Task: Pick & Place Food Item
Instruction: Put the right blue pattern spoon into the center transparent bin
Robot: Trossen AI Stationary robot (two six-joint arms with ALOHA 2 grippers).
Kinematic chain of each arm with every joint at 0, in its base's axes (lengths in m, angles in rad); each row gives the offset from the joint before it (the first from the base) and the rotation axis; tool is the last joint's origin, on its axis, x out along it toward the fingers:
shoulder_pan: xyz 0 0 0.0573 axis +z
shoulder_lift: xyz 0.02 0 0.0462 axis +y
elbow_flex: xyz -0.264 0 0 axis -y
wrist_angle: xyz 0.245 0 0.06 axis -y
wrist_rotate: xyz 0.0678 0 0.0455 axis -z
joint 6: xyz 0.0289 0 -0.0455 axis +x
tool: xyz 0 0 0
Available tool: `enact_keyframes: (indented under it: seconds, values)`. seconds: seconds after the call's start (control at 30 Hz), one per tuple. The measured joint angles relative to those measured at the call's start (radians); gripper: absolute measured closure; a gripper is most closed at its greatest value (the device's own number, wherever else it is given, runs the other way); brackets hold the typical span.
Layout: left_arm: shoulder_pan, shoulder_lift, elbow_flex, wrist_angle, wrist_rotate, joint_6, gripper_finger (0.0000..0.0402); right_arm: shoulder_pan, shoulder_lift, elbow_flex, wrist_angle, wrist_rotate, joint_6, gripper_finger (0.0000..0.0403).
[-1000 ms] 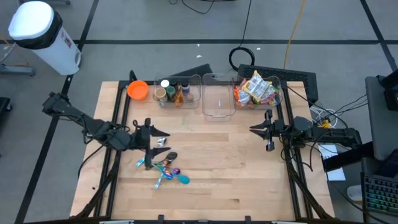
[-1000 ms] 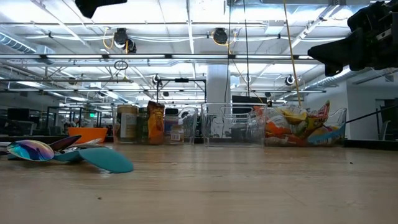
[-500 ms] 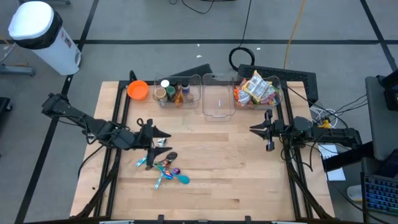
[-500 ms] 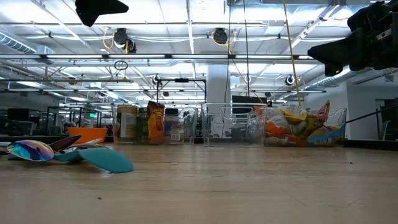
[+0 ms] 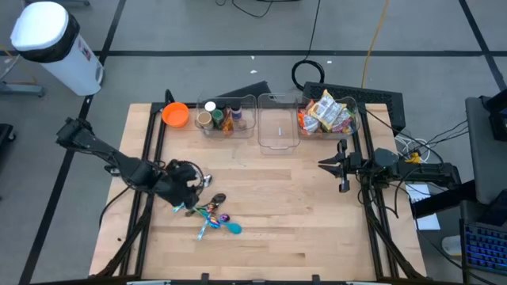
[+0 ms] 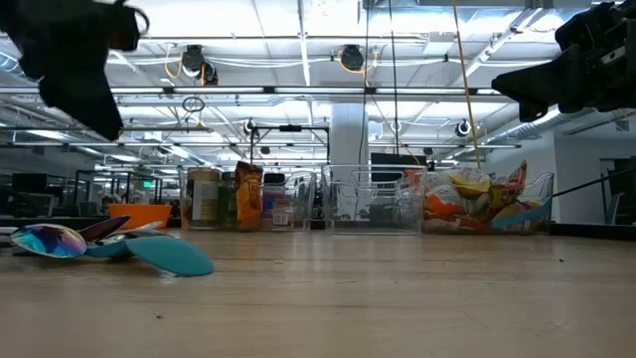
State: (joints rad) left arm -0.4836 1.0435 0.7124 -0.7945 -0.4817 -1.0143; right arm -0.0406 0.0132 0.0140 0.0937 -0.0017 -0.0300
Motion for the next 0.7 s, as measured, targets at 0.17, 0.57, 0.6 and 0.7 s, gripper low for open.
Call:
enact_keyframes:
  seconds: [0.17, 0.57, 0.6, 0.7]
  values:
    - [0.038, 0.101, 0.000, -0.016, -0.010, -0.080, 0.0183, 0.000, 0.000, 0.000, 0.000, 0.000, 0.000, 0.0360]
    - [0.132, 0.344, 0.001, -0.016, 0.254, -0.114, 0.0136, 0.000, 0.000, 0.000, 0.000, 0.000, 0.000, 0.0360]
    - [0.132, 0.360, 0.001, -0.016, 0.264, -0.114, 0.0138, 0.000, 0.000, 0.000, 0.000, 0.000, 0.000, 0.0360]
    - [0.132, 0.402, 0.001, -0.015, 0.289, -0.112, 0.0148, 0.000, 0.000, 0.000, 0.000, 0.000, 0.000, 0.0360]
